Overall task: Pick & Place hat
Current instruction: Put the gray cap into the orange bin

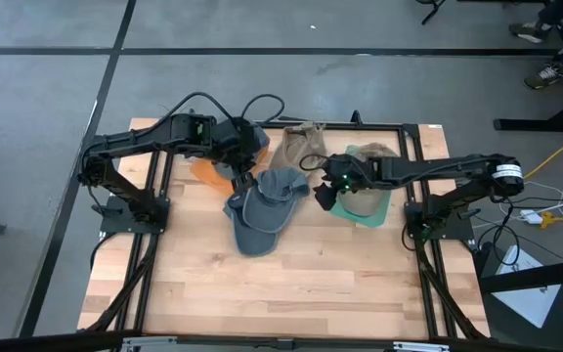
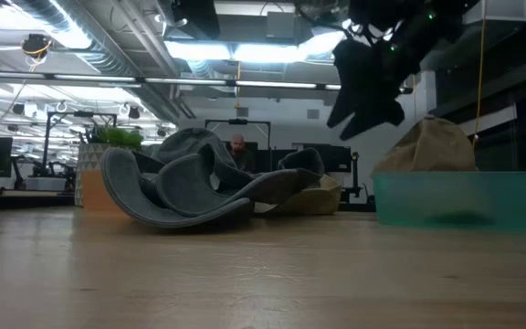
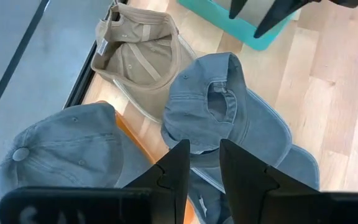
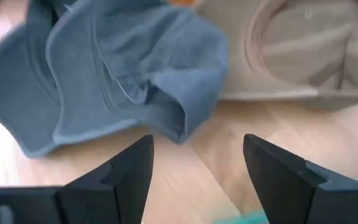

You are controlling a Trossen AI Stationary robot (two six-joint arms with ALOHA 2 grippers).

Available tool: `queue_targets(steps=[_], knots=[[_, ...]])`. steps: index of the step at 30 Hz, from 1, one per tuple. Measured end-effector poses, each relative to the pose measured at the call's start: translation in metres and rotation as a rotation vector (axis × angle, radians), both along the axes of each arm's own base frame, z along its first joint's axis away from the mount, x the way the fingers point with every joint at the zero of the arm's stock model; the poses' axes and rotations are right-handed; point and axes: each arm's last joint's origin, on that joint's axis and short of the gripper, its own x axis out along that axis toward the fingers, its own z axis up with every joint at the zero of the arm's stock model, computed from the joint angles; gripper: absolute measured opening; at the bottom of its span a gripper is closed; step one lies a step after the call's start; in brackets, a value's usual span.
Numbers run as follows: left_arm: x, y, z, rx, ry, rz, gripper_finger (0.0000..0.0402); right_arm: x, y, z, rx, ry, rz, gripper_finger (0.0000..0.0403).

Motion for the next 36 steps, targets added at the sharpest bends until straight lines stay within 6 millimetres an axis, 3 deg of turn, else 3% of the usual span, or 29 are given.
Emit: queue_targets(steps=[6,14,27,31,36], knots=[[0.000,0.000,0.000,-0.006,-0.005,0.014,0.0085,-0.002,0.003,-0.010,0.035,-0.012,0.026,0.0246],[0.002,0.000,0.001,-0.013,-0.035,0.029,0.0086,0.011,0.002,-0.022,0.011,-0.030,0.042,0.0246],[0.005,0.001,0.003,-0.005,-0.068,0.033,0.0082,0.029,-0.016,-0.042,-0.055,-0.053,-0.090,0.0243],[0.005,0.001,0.003,-0.005,-0.068,0.033,0.0085,0.028,-0.020,-0.043,-0.064,-0.052,-0.134,0.0206],[0.005,0.001,0.003,-0.005,-0.068,0.033,0.0085,0.028,-0.020,-0.042,-0.054,-0.062,-0.140,0.0103]])
